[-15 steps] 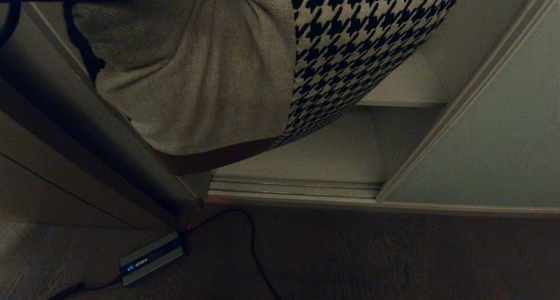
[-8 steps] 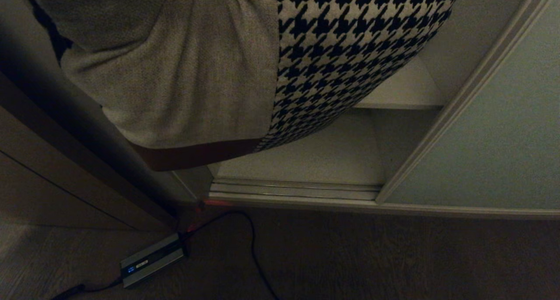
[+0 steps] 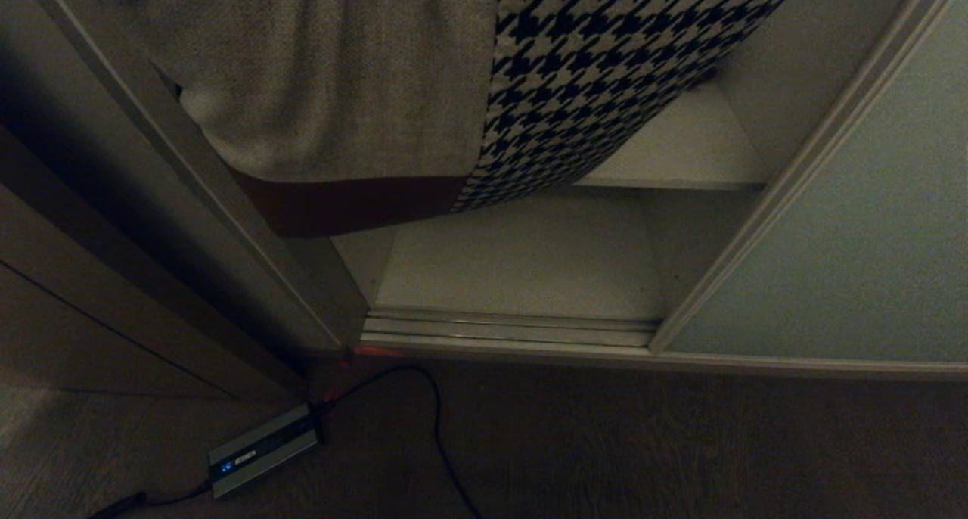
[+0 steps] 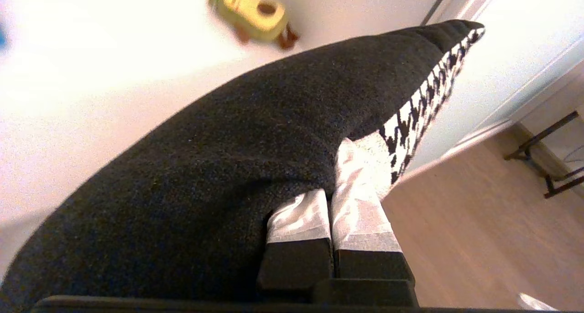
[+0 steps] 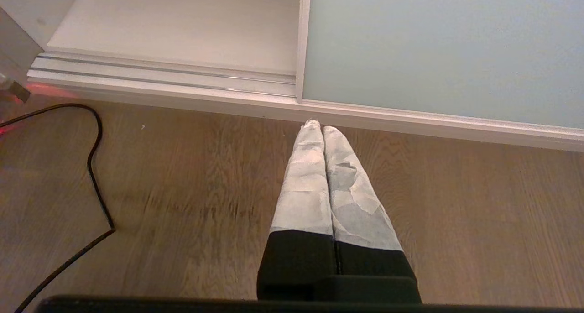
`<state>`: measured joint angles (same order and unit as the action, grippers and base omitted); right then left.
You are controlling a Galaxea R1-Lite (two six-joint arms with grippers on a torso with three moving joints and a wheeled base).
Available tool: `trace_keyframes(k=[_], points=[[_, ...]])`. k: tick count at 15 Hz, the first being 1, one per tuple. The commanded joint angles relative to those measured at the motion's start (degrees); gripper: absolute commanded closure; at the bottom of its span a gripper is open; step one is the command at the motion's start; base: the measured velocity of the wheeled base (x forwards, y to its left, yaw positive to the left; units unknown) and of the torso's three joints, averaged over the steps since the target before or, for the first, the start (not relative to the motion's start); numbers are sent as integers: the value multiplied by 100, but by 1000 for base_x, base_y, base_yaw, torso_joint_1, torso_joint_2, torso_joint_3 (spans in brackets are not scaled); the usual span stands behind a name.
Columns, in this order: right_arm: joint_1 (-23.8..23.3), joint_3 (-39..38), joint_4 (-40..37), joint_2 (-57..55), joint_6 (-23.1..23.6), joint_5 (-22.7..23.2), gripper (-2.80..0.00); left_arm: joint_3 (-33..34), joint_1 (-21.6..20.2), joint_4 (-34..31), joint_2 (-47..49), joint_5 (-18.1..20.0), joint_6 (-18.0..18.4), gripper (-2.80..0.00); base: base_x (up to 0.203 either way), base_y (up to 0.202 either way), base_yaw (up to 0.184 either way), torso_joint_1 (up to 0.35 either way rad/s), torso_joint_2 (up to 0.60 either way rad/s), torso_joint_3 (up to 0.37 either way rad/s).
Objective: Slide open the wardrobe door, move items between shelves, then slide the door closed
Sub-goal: Place the pillow on the higher shelf
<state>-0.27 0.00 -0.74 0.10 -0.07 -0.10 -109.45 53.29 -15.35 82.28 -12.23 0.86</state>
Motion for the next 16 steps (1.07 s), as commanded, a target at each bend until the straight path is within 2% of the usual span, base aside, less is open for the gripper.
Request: trace_keyframes(k=[1, 6, 11, 13, 16], points=[[0, -26, 4, -1, -1, 1, 0, -95, 26, 116, 279, 45, 123, 0, 0, 0, 0, 0, 0, 0], [0, -26, 2, -1, -1, 1, 0, -121, 111, 762, 449, 63, 266, 0, 0, 0, 0, 0, 0, 0], [0, -26, -5, -1, -1, 1, 0, -138, 111, 852, 490, 72, 292, 0, 13, 0, -1, 1, 1, 1], [0, -26, 3, -1, -1, 1, 0, -138, 120, 986, 490, 80, 292, 0, 175, 0, 0, 0, 7, 10], [0, -26, -5, -1, -1, 1, 0, -138, 119, 1024, 464, 342, 291, 0, 198, 0, 0, 5, 0, 2]])
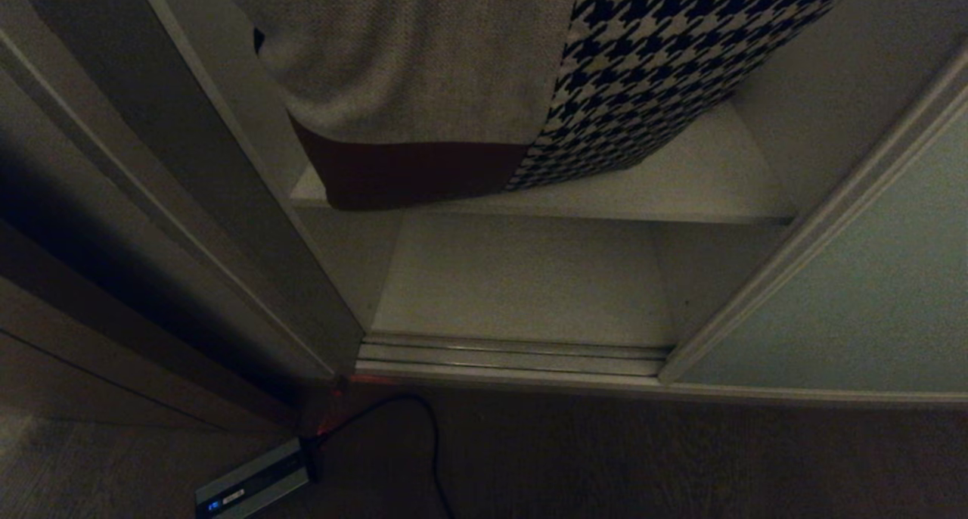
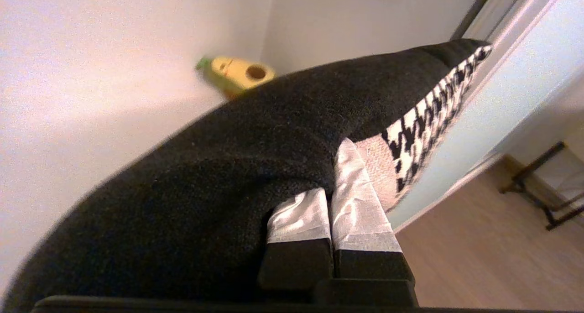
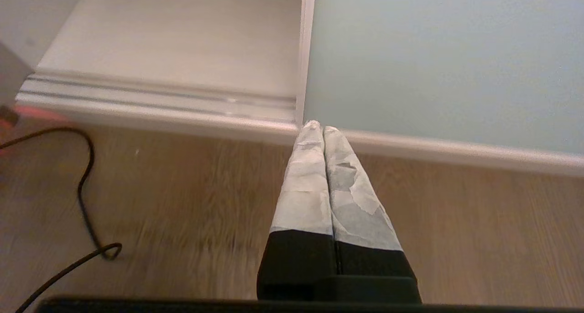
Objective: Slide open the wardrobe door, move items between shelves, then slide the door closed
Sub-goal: Place the pillow on the higher shelf
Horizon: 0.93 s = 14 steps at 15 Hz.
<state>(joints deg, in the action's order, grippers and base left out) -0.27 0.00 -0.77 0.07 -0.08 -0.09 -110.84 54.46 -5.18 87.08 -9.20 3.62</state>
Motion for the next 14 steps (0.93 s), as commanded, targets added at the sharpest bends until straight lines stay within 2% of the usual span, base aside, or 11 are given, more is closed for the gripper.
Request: trace_keyframes(k=[1, 14], points=[[0, -26, 0, 1, -1, 0, 0, 1, -3, 34, -7, 41, 60, 0, 193, 0, 0, 2, 2, 0], [0, -26, -2, 1, -1, 0, 0, -16, -66, 198, 291, 41, 42, 0, 194, 0, 1, 3, 4, 0]])
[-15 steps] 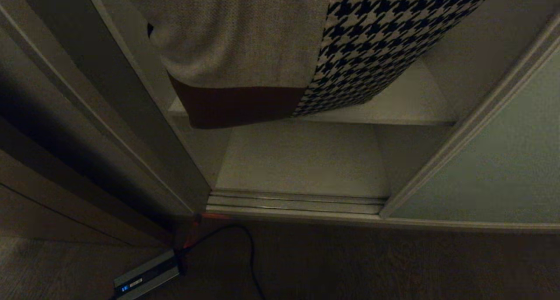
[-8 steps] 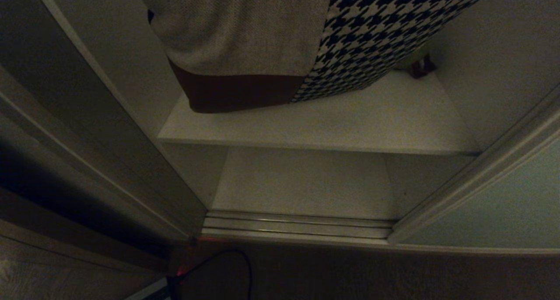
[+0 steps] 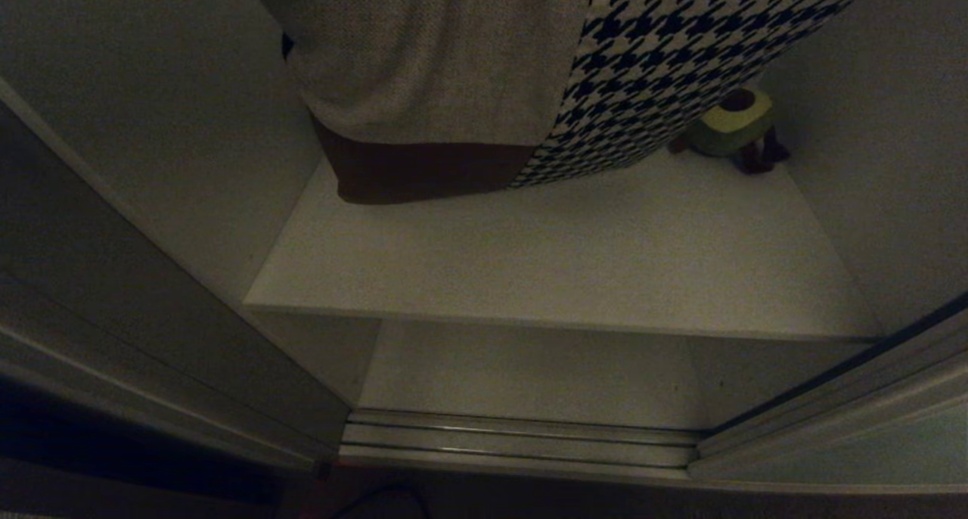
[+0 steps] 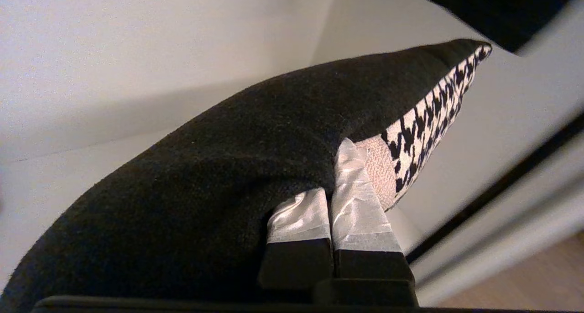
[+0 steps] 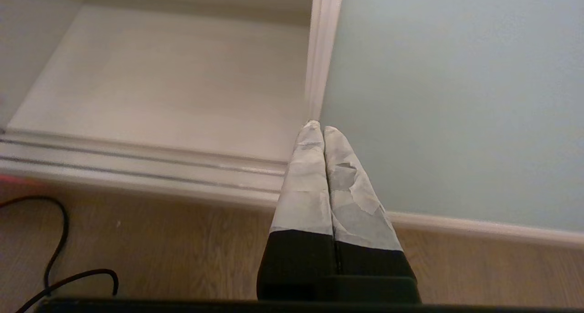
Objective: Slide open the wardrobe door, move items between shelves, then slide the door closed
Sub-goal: Place the pillow on the higher shelf
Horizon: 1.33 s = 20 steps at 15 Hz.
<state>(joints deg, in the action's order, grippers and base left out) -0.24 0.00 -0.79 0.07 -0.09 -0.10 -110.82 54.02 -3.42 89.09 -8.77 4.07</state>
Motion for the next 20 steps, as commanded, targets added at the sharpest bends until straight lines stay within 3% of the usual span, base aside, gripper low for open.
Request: trace_keyframes(k=[1, 4, 8, 13, 15, 18, 20], points=[[-2, -26, 9, 1, 1, 1, 0, -16, -65, 105, 168, 4, 1, 0, 57, 0, 2, 7, 0, -4], [-2, -26, 8, 1, 1, 1, 0, 63, -280, 551, 448, 14, -111, 0, 0, 0, 0, 0, 0, 0], [-2, -26, 0, 1, 1, 1, 0, 392, -512, 694, 663, 9, -912, 0, 0, 0, 0, 0, 0, 0], [-2, -26, 0, 1, 1, 1, 0, 1234, -849, 966, 624, 274, -1044, 0, 0, 0, 0, 0, 0, 0], [-2, -26, 1, 1, 1, 1, 0, 1408, -840, 970, 573, 279, -1080, 0, 0, 0, 0, 0, 0, 0], [-2, -26, 0, 1, 1, 1, 0, 2280, -727, 962, 338, 291, -1167, 0, 0, 0, 0, 0, 0, 0], [-2, -26, 0, 1, 1, 1, 0, 2377, -553, 893, 157, 282, -1291, 0, 0, 0, 0, 0, 0, 0]])
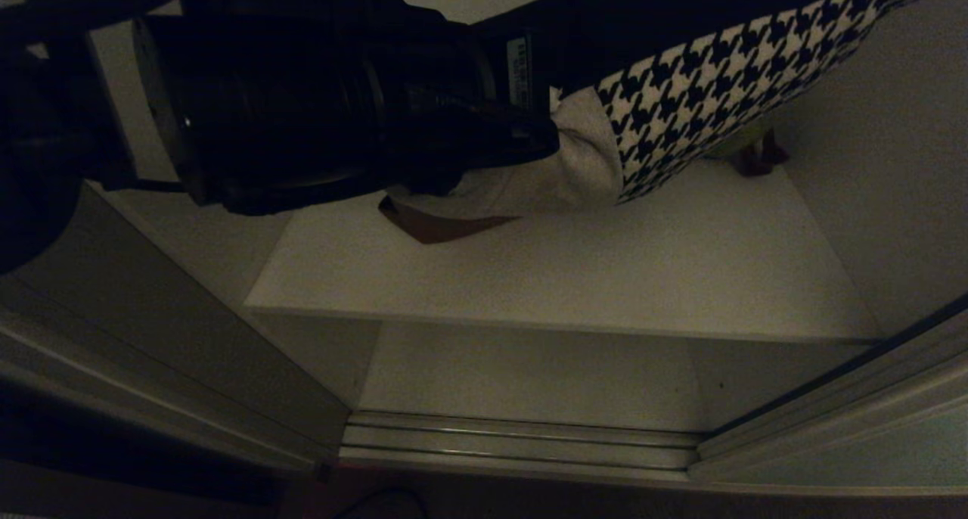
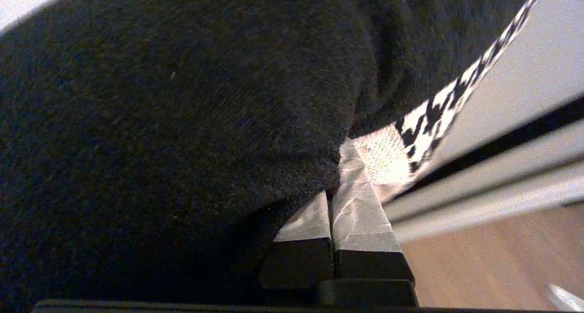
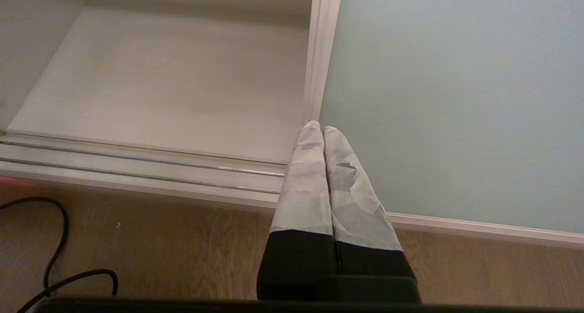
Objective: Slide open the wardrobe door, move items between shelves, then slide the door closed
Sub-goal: Place the pillow on the higher shelf
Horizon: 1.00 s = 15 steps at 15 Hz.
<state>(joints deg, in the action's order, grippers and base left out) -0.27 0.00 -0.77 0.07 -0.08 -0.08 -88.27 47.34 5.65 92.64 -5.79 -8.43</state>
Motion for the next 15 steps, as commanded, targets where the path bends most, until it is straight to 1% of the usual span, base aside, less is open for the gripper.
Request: trace_keyframes(k=[1, 2, 4, 6, 8, 9, 11, 14, 15], points=[[0, -26, -2, 1, 0, 0, 0, 131, 251, -164, -316, -38, -81, 0, 0, 0, 0, 0, 0, 0], [0, -26, 5, 1, 0, 0, 0, 134, 317, -482, -397, -62, -146, 0, 0, 0, 0, 0, 0, 0], [0, -26, -2, 1, 0, 0, 0, 135, 375, -1077, -498, -78, -518, 0, 0, 0, 0, 0, 0, 0], [0, -26, -2, 1, 0, 0, 0, 134, 397, -1676, -630, -72, -696, 0, 0, 0, 0, 0, 0, 0], [0, -26, -2, 1, 0, 0, 0, 150, 390, -2437, -700, -40, -755, 0, 0, 0, 0, 0, 0, 0], [0, -26, 4, 1, 0, 0, 0, 162, 375, -2718, -668, -61, -825, 0, 0, 0, 0, 0, 0, 0], [0, -26, -2, 1, 0, 0, 0, 109, 229, -2751, -543, -132, -1168, 0, 0, 0, 0, 0, 0, 0], [0, -26, -1, 1, 0, 0, 0, -45, -95, -2552, -196, -181, -1242, 0, 0, 0, 0, 0, 0, 0], [0, -26, -1, 1, 0, 0, 0, -92, -285, -2401, 6, -262, -1259, 0, 0, 0, 0, 0, 0, 0]])
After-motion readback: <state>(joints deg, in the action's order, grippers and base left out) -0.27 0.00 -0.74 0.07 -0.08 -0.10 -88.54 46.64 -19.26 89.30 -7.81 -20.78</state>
